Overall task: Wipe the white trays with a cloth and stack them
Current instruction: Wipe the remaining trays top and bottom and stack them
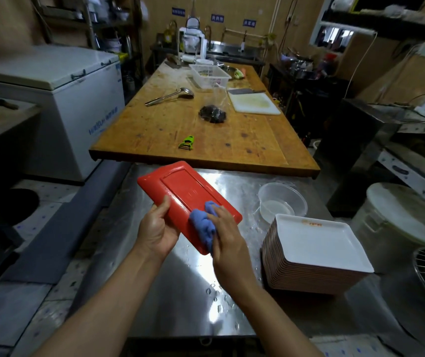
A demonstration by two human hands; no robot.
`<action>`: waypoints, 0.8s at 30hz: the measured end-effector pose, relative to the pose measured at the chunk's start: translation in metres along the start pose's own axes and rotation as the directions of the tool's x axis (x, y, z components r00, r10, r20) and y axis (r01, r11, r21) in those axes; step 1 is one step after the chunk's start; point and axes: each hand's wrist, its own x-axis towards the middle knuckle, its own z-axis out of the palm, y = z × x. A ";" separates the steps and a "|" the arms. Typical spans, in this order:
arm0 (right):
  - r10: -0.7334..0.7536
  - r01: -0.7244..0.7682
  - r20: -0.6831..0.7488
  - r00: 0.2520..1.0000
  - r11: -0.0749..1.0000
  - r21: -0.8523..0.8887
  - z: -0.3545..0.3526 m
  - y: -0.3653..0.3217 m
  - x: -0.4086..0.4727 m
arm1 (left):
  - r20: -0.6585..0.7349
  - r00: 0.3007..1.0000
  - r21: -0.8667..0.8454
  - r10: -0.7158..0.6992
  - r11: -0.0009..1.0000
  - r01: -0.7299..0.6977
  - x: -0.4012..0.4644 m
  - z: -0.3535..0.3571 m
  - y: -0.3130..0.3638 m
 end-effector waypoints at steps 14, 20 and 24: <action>0.156 -0.155 -0.080 0.985 0.988 0.011 0.001 0.024 0.016 | -0.044 0.998 0.005 -0.036 0.999 0.037 -0.012 -0.038 0.020; 0.362 -0.364 -0.045 0.931 0.929 -0.059 0.006 0.038 0.015 | -0.094 0.996 0.019 -0.005 1.000 0.007 -0.016 -0.061 0.041; 0.547 -0.547 -0.033 0.836 0.837 0.033 0.022 0.042 0.011 | -0.152 0.987 0.031 0.049 0.998 -0.045 -0.018 -0.078 0.058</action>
